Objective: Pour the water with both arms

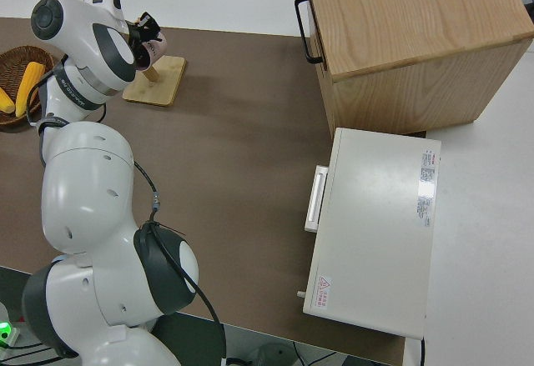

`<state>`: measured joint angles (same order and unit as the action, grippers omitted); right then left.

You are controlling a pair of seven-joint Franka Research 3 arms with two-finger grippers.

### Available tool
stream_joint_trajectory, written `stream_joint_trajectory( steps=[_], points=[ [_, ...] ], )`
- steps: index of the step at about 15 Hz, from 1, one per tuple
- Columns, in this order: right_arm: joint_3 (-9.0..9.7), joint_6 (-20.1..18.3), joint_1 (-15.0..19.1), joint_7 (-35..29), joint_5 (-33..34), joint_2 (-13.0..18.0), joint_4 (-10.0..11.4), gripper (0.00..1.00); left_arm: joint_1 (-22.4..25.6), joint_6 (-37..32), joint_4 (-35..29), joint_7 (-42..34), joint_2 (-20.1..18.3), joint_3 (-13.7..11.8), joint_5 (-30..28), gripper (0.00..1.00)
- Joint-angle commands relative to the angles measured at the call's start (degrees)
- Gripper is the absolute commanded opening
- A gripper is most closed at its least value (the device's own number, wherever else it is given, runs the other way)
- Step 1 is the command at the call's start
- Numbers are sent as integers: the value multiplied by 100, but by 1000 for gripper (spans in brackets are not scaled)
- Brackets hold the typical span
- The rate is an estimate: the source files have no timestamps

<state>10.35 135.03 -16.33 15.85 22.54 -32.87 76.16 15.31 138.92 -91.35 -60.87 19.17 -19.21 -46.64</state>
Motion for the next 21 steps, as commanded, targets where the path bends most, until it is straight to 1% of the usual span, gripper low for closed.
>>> stream_joint_trajectory(
  steps=[1, 3, 5, 6, 9, 11, 13, 16, 18, 19, 20, 21],
  points=[
    [-42, 49, -63, 6, 110, -123, -172, 450, -37, 267, -85, -382, 51, 5, -222, 1000],
    [-103, 49, -124, -11, 84, -123, -172, 435, -37, 293, -102, -382, 51, 23, -380, 1000],
    [-313, 49, -256, -11, 40, -123, -172, 435, -55, 354, -138, -399, 78, 32, -547, 998],
    [-349, 49, -291, -3, 48, -123, -172, 435, -64, 424, -138, -390, 121, 58, -548, 1000],
    [-358, 49, -309, 6, 48, -123, -172, 418, -64, 443, -138, -399, 148, 67, -548, 998],
    [-358, 49, -309, 6, 57, -123, -172, 377, -64, 443, -138, -408, 166, 67, -548, 998],
    [-358, 49, -327, 6, 57, -114, -172, 370, -64, 443, -138, -399, 174, 75, -548, 998],
    [-420, 49, -379, 6, 57, -114, -172, 289, -55, 443, -138, -399, 210, 111, -557, 993],
    [-420, 41, -380, 15, 57, -114, -172, 272, -55, 443, -138, -390, 210, 111, -548, 989],
    [-420, 49, -362, 15, 57, -123, -172, 232, -55, 443, -138, -390, 210, 111, -556, 948],
    [-420, 41, -362, 24, 66, -123, -172, 205, -55, 443, -138, -390, 201, 111, -557, 860],
    [-420, 40, -371, 24, 66, -114, -172, 172, -55, 443, -138, -382, 210, 111, -557, 723]
  ],
)
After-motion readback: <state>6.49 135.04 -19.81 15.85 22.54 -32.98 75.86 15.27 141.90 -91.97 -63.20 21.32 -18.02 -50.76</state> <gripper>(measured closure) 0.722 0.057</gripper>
